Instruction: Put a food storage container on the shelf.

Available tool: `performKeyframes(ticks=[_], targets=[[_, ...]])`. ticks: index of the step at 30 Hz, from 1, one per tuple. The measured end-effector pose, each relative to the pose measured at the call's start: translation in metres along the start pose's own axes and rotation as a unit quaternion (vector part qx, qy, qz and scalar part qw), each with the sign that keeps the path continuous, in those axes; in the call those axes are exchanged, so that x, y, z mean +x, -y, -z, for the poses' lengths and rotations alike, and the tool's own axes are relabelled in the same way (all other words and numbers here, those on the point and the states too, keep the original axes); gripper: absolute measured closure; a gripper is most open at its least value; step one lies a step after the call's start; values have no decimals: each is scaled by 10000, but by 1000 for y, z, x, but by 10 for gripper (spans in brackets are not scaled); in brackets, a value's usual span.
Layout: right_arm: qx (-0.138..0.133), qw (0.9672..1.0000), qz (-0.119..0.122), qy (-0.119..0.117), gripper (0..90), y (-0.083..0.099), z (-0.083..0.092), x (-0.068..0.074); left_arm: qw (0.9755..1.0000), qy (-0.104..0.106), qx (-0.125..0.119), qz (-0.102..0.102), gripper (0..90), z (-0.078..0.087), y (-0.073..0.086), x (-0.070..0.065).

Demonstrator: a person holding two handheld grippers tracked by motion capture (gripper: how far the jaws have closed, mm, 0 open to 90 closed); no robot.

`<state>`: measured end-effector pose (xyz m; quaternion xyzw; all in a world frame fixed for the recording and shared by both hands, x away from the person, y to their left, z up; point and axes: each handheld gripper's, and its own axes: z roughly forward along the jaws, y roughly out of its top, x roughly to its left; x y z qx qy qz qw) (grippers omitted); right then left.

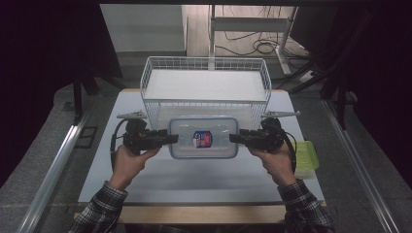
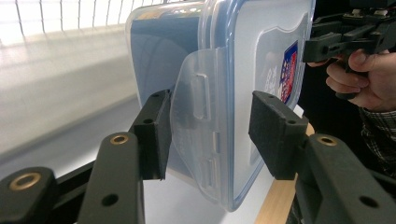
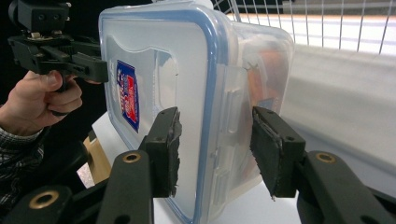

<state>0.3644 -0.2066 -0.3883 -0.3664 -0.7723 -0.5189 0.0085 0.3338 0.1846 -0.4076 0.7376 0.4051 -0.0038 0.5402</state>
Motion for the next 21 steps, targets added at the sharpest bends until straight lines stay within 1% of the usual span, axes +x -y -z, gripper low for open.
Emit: performKeyframes(ticks=[4,11,16,21], targets=[[-58,10000,73,-14,539,-10,1,0,10000,-30,-40,-65,504,3,-11,0],[-149,9998,113,7,539,-28,2,0,9999,-62,-108,-113,504,6,-30,0],[-215,9996,170,23,538,-43,4,0,9996,-107,-136,-210,504,10,-46,-1],[-278,9993,239,43,537,-57,5,-1,9994,-95,-182,-264,504,12,-60,2]])
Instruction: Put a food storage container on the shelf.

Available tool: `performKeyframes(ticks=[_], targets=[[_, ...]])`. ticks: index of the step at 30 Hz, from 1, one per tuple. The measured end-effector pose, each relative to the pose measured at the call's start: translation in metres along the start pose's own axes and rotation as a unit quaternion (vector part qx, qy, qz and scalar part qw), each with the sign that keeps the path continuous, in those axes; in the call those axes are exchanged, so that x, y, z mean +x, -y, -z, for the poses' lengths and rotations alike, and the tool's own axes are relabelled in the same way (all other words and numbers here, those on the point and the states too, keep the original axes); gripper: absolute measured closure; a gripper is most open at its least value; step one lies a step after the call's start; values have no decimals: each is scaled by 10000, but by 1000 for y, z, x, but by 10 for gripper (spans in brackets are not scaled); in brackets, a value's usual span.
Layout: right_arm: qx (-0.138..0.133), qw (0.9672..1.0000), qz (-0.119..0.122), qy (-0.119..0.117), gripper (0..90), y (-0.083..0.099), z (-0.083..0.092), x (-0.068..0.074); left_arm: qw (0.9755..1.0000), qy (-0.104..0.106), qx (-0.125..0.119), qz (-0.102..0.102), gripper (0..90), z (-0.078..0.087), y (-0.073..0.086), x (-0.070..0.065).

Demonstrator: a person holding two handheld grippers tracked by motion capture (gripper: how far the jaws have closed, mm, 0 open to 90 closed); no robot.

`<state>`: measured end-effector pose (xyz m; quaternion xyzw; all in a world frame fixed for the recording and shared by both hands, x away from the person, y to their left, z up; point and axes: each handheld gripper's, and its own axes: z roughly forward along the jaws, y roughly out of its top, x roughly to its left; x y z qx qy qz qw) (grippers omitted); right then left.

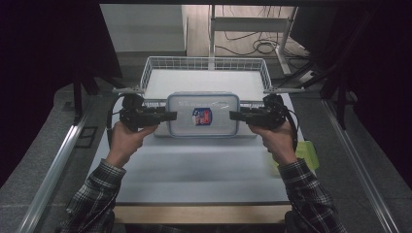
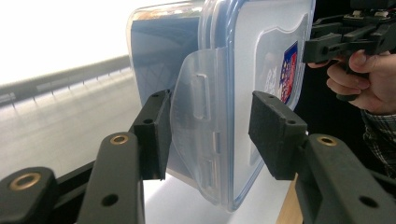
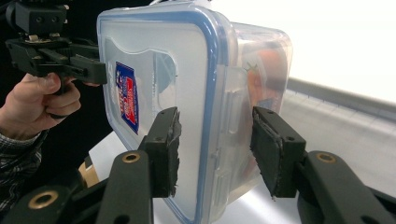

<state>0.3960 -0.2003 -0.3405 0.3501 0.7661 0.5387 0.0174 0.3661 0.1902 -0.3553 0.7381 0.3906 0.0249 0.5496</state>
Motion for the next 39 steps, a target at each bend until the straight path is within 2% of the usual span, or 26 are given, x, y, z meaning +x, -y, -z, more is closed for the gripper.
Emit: performKeyframes(ticks=[16,30,39], targets=[[-192,9997,136,84,534,-48,0,-8,9997,-7,-202,-131,505,1,-48,13],[-246,9996,34,153,530,-73,-11,-28,9997,10,-213,-75,504,-11,-75,34],[-215,9994,-74,257,523,-81,-18,-37,9998,9,-179,26,501,-20,-79,46]])
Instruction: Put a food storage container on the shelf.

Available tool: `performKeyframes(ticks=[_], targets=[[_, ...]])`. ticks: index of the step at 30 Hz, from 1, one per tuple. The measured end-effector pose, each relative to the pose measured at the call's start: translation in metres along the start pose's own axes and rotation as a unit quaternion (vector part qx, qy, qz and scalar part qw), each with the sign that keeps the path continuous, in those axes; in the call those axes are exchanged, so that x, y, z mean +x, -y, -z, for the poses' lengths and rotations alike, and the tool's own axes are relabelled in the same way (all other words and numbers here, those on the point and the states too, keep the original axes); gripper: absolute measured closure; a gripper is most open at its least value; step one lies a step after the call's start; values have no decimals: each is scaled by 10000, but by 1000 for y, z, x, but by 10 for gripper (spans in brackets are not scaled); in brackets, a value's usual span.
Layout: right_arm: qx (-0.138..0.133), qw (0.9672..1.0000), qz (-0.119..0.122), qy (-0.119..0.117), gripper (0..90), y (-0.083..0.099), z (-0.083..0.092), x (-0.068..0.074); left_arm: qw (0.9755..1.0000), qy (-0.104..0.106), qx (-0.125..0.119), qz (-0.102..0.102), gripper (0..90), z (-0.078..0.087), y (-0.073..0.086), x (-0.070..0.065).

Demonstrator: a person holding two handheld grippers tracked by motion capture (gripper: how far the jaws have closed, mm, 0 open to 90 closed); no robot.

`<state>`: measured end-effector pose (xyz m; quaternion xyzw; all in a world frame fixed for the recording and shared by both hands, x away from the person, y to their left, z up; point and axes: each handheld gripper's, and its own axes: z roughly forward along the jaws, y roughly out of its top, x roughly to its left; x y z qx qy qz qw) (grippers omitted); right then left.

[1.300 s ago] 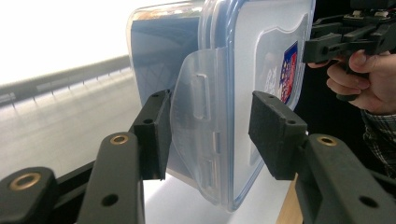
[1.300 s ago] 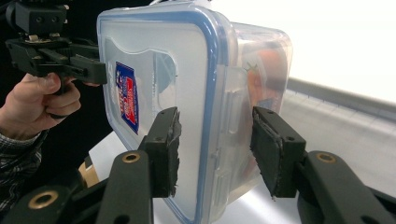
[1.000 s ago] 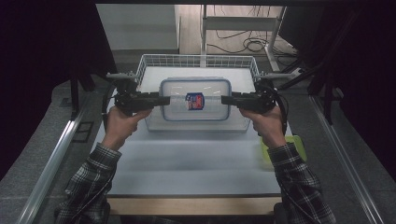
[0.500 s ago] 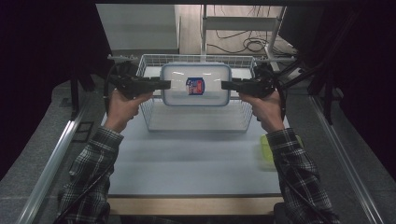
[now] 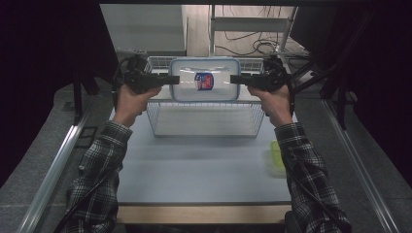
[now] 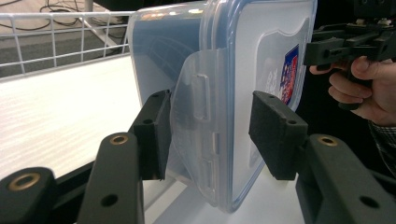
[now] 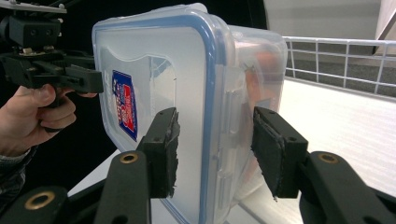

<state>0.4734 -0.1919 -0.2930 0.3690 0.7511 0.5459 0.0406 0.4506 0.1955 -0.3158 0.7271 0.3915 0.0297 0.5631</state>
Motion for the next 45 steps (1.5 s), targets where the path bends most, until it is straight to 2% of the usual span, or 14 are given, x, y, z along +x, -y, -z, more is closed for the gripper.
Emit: performKeyframes(ticks=[3,14,24,28,32,34,35,37,39,41,43,45], targets=[[-10,10000,-13,8,520,-1,-3,-3,10000,23,-36,10,500,-1,0,3],[-114,9999,-56,52,509,-1,-8,-7,9999,-100,-51,-9,483,-5,-4,6],[-176,9997,-48,146,504,-1,-9,-7,9998,-119,-116,126,470,-8,-7,9],[-216,9995,-33,206,498,-2,-10,-7,9995,-296,-76,22,461,-8,-8,8],[-224,9994,-40,261,495,-2,-11,-7,9993,-354,-68,-8,457,-9,-8,6],[-214,9993,-66,294,495,-2,-11,-7,9989,-461,-1,-80,447,-9,-8,5],[-204,9992,-48,328,494,-2,-12,-6,9982,-578,52,-139,440,-11,-8,4],[-178,9990,-18,403,505,-2,-13,-6,9980,-601,103,-187,442,-13,-7,4],[-154,9989,-14,432,499,-1,-14,-6,9967,-746,236,-239,432,-17,-5,3],[-65,9982,-51,598,458,0,-17,-7,9973,-681,248,-138,400,-20,-4,5],[-93,9980,-75,617,480,2,-17,-9,9982,-569,168,-39,402,-20,-3,7],[-88,9979,-57,647,499,2,-17,-10,9984,-550,107,-17,419,-18,-2,8]])
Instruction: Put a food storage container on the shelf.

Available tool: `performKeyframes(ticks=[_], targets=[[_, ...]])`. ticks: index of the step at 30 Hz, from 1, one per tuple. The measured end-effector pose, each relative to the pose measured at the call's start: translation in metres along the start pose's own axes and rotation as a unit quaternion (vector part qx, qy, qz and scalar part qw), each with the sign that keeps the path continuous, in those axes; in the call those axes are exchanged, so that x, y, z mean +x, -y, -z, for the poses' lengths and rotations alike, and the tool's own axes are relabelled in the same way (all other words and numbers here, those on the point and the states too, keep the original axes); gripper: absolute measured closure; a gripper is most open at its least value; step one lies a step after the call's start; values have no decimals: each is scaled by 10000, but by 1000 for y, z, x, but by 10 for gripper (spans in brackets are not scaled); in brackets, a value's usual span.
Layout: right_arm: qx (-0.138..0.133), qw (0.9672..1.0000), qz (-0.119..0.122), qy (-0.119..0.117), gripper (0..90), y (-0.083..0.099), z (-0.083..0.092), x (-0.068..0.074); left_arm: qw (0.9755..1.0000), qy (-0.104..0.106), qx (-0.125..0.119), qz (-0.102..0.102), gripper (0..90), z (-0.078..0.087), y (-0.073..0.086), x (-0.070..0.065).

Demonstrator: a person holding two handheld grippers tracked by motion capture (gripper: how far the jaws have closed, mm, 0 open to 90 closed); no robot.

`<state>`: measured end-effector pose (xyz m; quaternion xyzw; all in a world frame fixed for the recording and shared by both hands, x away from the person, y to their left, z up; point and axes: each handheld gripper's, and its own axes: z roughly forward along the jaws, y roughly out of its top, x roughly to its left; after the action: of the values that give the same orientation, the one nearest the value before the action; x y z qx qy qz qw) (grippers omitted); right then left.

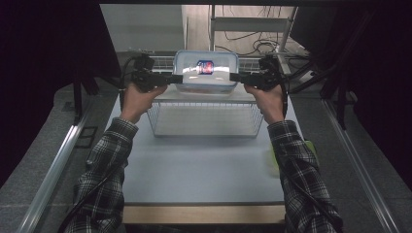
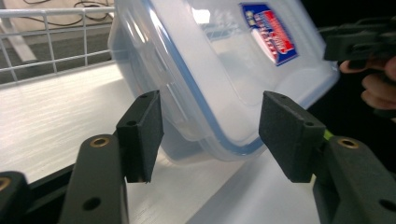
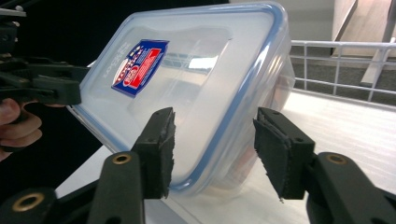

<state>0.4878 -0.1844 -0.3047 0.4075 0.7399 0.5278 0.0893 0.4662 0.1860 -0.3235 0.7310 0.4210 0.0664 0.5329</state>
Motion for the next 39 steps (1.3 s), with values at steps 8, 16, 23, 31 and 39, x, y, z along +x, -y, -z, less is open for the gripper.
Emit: performKeyframes(ticks=[8,16,23,31,39], targets=[[15,9999,0,137,505,-2,-1,3,9998,-176,11,-129,405,0,-1,-5],[23,9996,141,256,562,-4,-1,10,9983,-503,-67,-278,398,1,-4,-11],[38,9995,146,274,580,-2,3,12,9990,-381,-99,-223,399,3,-2,-9],[32,9992,232,313,576,-1,6,18,9984,-446,-112,-339,402,4,-2,-12],[-55,9983,569,145,465,0,19,29,9967,-578,-130,-559,312,23,8,-23]])
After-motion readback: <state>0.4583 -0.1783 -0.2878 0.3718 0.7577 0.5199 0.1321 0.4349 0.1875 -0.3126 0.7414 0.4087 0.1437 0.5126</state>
